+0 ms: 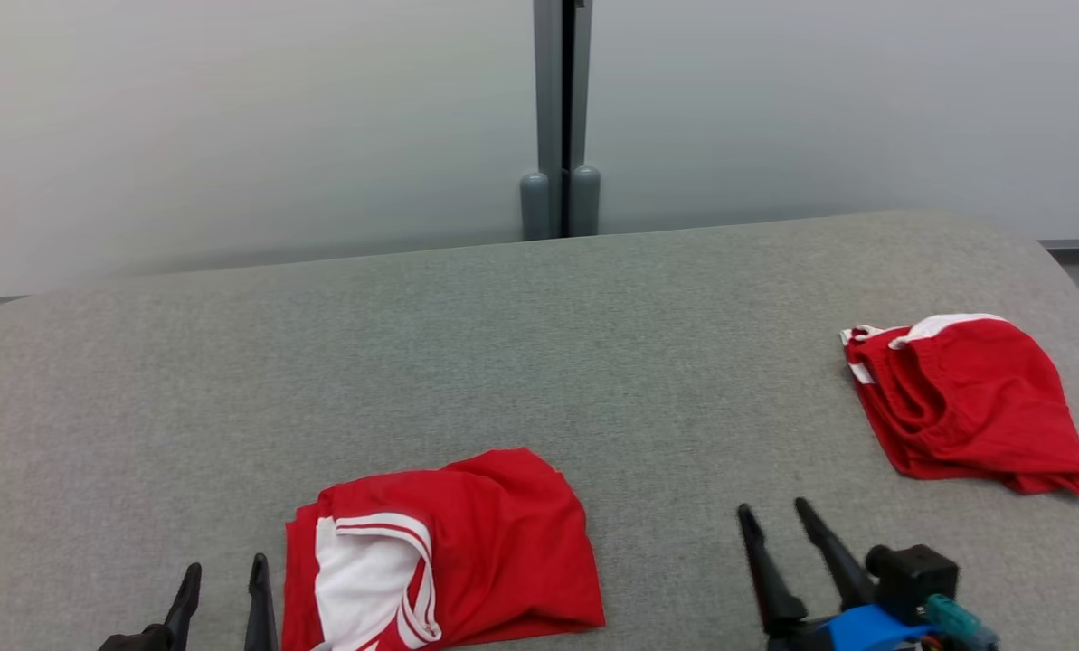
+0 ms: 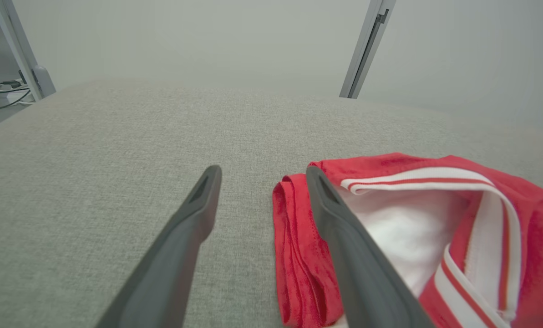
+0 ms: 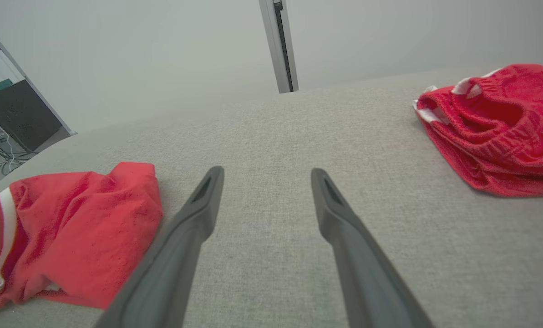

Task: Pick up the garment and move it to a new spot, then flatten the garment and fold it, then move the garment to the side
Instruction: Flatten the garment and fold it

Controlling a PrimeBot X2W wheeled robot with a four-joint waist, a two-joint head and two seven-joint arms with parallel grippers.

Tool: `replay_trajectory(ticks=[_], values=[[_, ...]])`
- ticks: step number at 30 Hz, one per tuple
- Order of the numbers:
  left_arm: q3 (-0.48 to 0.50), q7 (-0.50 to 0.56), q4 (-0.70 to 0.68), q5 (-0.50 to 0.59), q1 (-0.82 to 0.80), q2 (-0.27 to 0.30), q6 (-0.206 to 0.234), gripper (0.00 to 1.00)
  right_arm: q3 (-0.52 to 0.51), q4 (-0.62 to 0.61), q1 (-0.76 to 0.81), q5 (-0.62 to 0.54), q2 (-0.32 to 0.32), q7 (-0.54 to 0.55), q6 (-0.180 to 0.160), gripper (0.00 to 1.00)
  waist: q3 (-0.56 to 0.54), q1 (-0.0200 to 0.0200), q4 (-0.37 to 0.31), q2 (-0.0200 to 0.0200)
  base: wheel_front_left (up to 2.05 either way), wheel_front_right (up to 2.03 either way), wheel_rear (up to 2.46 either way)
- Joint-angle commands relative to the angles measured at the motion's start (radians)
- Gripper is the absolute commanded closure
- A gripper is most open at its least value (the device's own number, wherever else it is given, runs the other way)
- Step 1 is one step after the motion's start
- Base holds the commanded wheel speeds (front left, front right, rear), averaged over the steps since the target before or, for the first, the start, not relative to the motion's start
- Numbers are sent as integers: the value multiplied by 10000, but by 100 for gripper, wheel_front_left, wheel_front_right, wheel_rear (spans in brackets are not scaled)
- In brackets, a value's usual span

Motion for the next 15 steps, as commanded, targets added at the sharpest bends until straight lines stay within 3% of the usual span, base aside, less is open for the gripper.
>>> replay_trajectory(ticks=[1, 15], values=[[-112, -18, 30, 49, -134, 28, 18, 0, 287, 34, -87, 178, -19, -35, 4, 0, 42, 1, 161, 1, 0, 0, 0], [-1088, -18, 204, -401, -383, 350, 18, 0, 4645, 741, -1964, 2098, -36, -35, 2, 0, 445, 1, 2297, 1, 0, 0, 0]])
